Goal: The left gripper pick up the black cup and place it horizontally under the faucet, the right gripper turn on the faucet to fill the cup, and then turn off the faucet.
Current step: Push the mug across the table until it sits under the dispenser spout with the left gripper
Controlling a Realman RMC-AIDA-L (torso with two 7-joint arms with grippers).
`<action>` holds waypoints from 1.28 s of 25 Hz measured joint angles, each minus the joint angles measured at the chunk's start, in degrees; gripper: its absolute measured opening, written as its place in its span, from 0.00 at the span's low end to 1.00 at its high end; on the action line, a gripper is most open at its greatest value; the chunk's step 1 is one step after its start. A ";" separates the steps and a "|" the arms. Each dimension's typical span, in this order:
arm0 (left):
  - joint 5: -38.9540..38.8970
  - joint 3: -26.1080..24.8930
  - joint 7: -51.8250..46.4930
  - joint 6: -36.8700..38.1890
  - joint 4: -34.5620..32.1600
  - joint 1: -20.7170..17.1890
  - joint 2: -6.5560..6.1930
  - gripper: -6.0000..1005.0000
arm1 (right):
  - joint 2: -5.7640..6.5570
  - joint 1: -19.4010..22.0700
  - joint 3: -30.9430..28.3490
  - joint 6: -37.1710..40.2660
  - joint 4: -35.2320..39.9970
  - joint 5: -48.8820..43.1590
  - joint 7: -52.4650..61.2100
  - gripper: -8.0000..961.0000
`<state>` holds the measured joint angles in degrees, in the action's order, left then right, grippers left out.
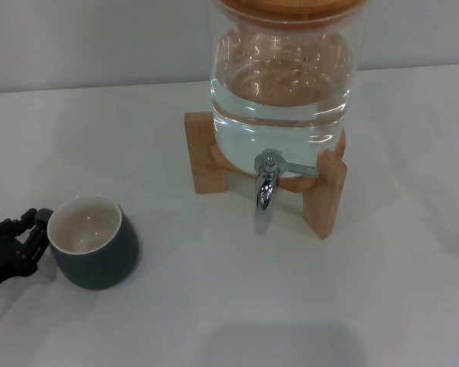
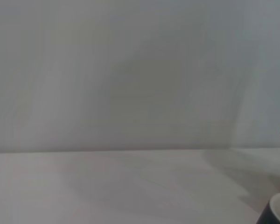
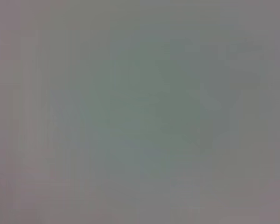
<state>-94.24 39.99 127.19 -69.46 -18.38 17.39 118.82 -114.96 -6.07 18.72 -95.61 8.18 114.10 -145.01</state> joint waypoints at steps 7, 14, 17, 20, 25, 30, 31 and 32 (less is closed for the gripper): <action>2.13 0.01 -0.46 -0.16 0.02 0.53 0.05 0.22 | 0.00 -0.07 0.00 0.12 0.00 -0.02 0.00 0.86; 2.22 0.00 -0.53 -2.84 -0.06 0.54 0.10 0.17 | 0.01 -0.09 0.01 0.18 0.00 -0.02 0.00 0.86; 2.27 0.00 -0.89 -4.14 -0.59 0.54 0.15 0.17 | 0.00 -0.17 0.06 0.21 0.00 -0.02 -0.01 0.86; 2.35 0.13 -1.13 -5.11 -0.75 0.56 0.19 0.17 | 0.01 -0.28 0.08 0.22 0.00 -0.02 -0.01 0.86; 2.42 2.91 -1.22 -5.48 -0.77 1.77 0.37 0.17 | 0.01 -0.60 0.23 0.22 0.00 -0.02 -0.09 0.86; 2.43 5.60 -1.27 -4.40 -0.02 4.26 0.65 0.17 | 0.09 -1.12 0.44 0.06 0.00 -0.02 -0.32 0.86; 2.41 5.92 -1.34 -4.31 0.05 4.63 0.68 0.17 | 0.09 -1.17 0.44 0.00 0.00 -0.02 -0.32 0.86; 2.34 6.66 -1.68 -4.18 0.07 5.27 0.70 0.17 | 0.09 -1.22 0.44 -0.07 0.00 -0.01 -0.32 0.86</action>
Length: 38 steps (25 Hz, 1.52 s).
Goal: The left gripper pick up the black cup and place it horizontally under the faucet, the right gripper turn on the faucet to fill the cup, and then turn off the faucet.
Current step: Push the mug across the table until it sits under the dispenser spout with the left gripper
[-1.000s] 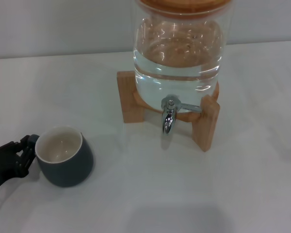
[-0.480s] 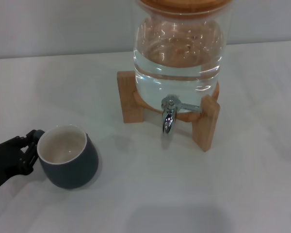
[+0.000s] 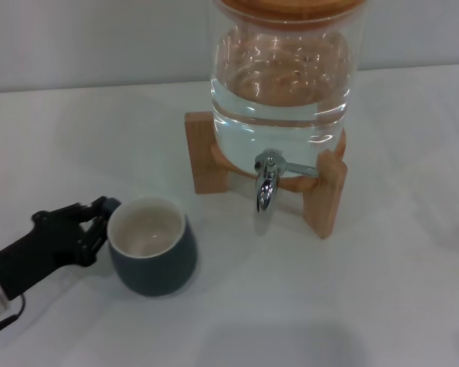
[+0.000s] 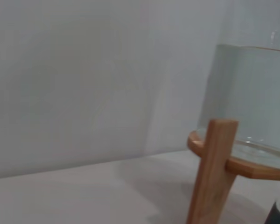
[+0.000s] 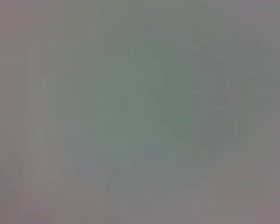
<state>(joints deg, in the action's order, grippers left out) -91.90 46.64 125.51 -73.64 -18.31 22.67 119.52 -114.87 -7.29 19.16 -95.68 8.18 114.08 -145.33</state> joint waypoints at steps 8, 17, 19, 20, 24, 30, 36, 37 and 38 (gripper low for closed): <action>-0.47 6.98 -3.29 3.20 0.11 4.50 0.30 0.17 | 0.00 -0.01 0.00 -0.32 0.05 0.00 0.02 0.86; -6.58 18.51 -5.59 7.93 0.24 7.39 0.59 0.16 | 0.00 -0.09 -0.01 -0.86 0.09 0.09 0.21 0.86; -10.96 24.35 -5.92 9.74 -0.22 7.49 0.57 0.16 | 0.00 -0.10 -0.01 -0.96 0.08 0.10 0.25 0.86; -13.58 28.24 -6.45 11.53 -0.84 7.64 0.54 0.16 | 0.00 -0.10 0.00 -0.99 0.09 0.10 0.27 0.86; -18.91 36.58 -7.15 15.54 -2.94 7.59 0.54 0.16 | 0.00 -0.15 -0.01 -1.08 0.09 0.09 0.31 0.86; -26.92 46.87 -7.14 21.56 -9.64 5.13 0.41 0.16 | 0.00 -0.20 0.00 -1.09 0.09 0.04 0.31 0.86; -28.83 50.75 -7.14 24.57 -12.29 4.74 0.36 0.16 | 0.00 -0.27 -0.01 -1.09 0.08 0.00 0.31 0.86; -29.12 51.20 -7.14 24.93 -12.31 4.89 0.36 0.16 | 0.00 -0.30 -0.01 -1.09 0.08 0.00 0.31 0.86; -29.39 51.60 -7.14 25.23 -12.33 5.01 0.38 0.16 | 0.00 -0.32 -0.01 -1.09 0.08 -0.01 0.31 0.86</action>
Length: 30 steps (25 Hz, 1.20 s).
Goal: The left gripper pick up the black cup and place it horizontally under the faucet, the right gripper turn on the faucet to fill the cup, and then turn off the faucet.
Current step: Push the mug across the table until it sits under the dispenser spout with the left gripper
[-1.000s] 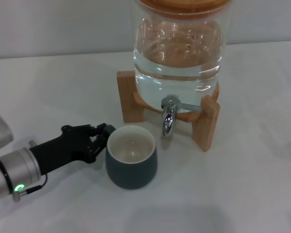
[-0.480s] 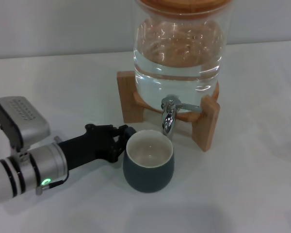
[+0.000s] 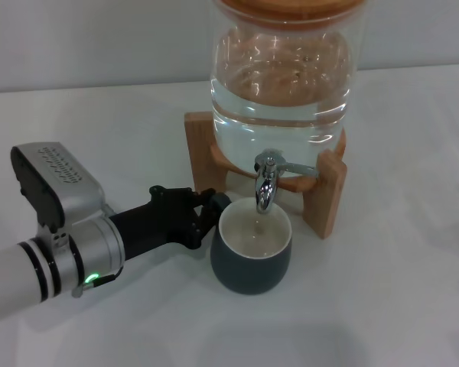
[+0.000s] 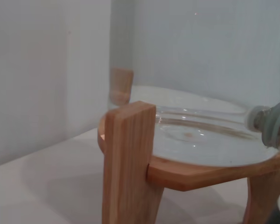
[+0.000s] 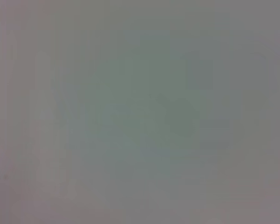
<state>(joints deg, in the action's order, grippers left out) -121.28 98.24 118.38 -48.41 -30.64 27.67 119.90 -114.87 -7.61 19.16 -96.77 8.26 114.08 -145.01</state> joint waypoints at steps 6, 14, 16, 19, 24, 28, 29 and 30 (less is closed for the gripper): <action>-3.41 4.57 0.14 3.14 -0.07 0.99 0.05 0.16 | 0.00 -0.04 0.00 0.18 0.00 0.00 -0.10 0.86; -6.43 7.15 0.38 5.23 -0.21 1.70 0.01 0.14 | 0.00 -0.04 0.00 0.39 0.00 0.00 -0.27 0.86; -6.47 7.17 0.27 5.24 -0.21 1.72 -0.02 0.14 | 0.00 -0.04 0.00 0.41 0.00 0.00 -0.27 0.86; -6.49 7.19 0.11 5.20 -0.15 1.72 -0.04 0.14 | 0.00 -0.04 0.00 0.43 0.00 0.00 -0.32 0.86; -6.49 7.33 0.09 4.62 -0.08 1.68 -0.03 0.14 | 0.00 -0.17 0.00 0.48 0.00 0.00 -0.35 0.86; -6.51 8.11 0.08 4.12 -0.22 1.61 -0.06 0.14 | 0.00 -0.25 0.00 0.54 0.00 0.01 -0.36 0.86; -6.51 8.29 0.09 4.08 -0.22 1.63 -0.06 0.14 | 0.00 -0.27 0.00 0.55 0.00 0.00 -0.36 0.86; -6.51 8.44 0.13 4.09 -0.22 1.64 -0.07 0.14 | 0.00 -0.29 0.00 0.55 0.00 0.00 -0.36 0.86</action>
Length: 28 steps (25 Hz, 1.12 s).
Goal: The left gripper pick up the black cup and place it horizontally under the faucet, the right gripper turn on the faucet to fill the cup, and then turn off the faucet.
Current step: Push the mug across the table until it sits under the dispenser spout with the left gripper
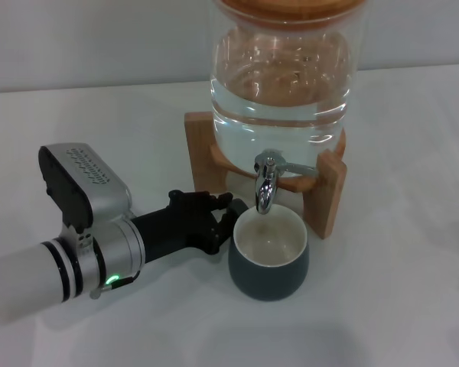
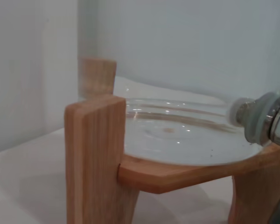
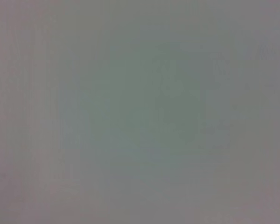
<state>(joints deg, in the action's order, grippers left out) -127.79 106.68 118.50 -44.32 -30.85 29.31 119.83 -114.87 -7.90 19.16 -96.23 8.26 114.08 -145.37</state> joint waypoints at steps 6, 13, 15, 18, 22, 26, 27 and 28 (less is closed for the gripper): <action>0.01 0.18 0.04 0.48 0.00 -0.04 -0.04 0.33 | 0.00 0.04 0.00 0.00 0.00 0.00 0.00 0.86; -0.11 -0.23 -0.09 0.36 0.00 -0.43 -0.08 0.49 | 0.00 0.10 0.05 -0.01 0.00 0.00 -0.04 0.86; -0.77 -0.27 -0.10 0.38 0.00 -0.76 -0.17 0.52 | 0.00 0.14 0.02 -0.01 0.00 0.00 -0.08 0.86; -1.86 -0.31 -0.11 0.39 0.00 -1.24 -0.40 0.52 | 0.00 0.15 -0.01 -0.01 0.00 0.00 -0.09 0.86; -2.14 -0.39 -0.09 0.29 0.06 -1.35 -0.49 0.52 | 0.08 0.12 0.03 0.18 -0.01 0.00 -0.09 0.86; -2.06 -0.17 0.22 -0.14 0.06 -1.38 -0.48 0.52 | 0.09 0.07 0.01 0.35 0.00 0.00 -0.09 0.86; -2.06 -0.16 0.26 -0.29 0.06 -1.41 -0.48 0.52 | 0.09 0.10 -0.01 0.36 0.00 0.00 -0.09 0.86; -2.07 -0.19 0.28 -0.62 0.06 -1.48 -0.48 0.52 | 0.09 0.14 -0.06 0.37 0.00 0.00 -0.09 0.86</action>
<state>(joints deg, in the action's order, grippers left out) -129.86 106.49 118.78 -44.94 -30.79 27.84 119.35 -114.78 -7.76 19.10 -95.85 8.26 114.08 -145.46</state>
